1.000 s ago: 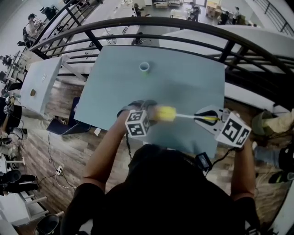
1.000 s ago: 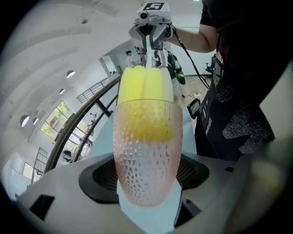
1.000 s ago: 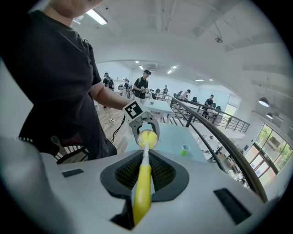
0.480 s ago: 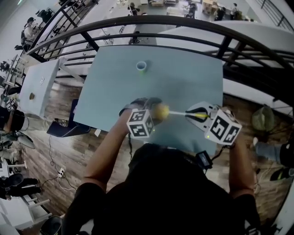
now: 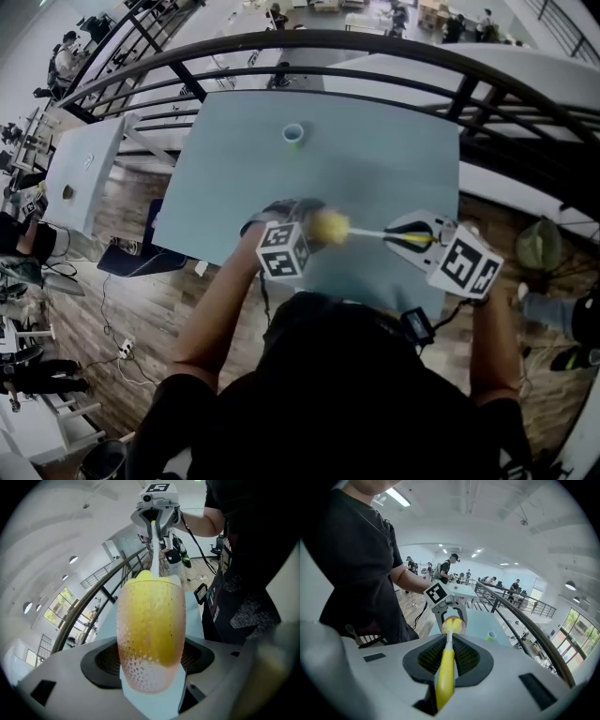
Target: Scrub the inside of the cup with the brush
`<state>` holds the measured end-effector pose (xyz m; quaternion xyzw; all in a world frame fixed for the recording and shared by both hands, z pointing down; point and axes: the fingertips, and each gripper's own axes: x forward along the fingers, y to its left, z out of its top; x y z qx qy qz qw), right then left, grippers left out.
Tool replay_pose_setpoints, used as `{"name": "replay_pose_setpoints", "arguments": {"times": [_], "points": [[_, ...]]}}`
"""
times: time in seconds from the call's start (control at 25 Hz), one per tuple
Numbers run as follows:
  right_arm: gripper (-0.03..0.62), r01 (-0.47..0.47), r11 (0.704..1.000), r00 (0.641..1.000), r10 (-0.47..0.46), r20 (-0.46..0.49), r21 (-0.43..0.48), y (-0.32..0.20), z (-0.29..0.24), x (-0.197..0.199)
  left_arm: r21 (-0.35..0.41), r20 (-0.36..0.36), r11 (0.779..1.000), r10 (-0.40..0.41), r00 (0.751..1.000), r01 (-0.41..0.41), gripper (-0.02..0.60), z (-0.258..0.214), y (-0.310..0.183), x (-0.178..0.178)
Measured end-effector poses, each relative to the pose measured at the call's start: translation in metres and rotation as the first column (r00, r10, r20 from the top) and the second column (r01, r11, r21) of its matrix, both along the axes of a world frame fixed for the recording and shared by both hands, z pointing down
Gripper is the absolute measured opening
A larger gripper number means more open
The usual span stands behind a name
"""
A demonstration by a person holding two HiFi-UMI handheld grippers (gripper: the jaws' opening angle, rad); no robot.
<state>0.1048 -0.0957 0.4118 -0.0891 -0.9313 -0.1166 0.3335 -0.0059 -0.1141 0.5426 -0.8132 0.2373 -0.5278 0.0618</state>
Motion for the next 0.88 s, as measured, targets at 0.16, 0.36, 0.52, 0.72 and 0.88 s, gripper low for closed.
{"name": "replay_pose_setpoints", "arguments": {"times": [0.16,0.36,0.52,0.72,0.88], "points": [[0.044,-0.003,1.000,1.000,0.003,0.009,-0.002,-0.003,-0.006,0.008,-0.007,0.011,1.000,-0.022,1.000,0.022,0.351,0.004,-0.001,-0.012],[0.044,-0.015,1.000,1.000,0.015,0.010,-0.003,-0.008,-0.012,0.021,0.005,0.026,0.999,-0.044,0.999,0.044,0.351,0.001,-0.006,-0.025],[0.044,-0.034,0.999,0.999,0.033,-0.008,-0.024,-0.013,-0.008,0.033,0.022,0.033,0.998,-0.058,0.998,0.057,0.351,-0.001,-0.010,-0.028],[0.044,-0.033,0.999,0.999,0.032,-0.024,-0.039,-0.015,0.001,0.023,0.041,0.015,0.998,-0.044,0.999,0.043,0.351,-0.007,-0.015,-0.021],[0.044,-0.010,0.999,1.000,0.009,-0.029,-0.046,-0.010,0.010,0.001,0.055,-0.037,0.998,-0.014,0.999,0.016,0.351,-0.017,-0.013,0.003]]}}
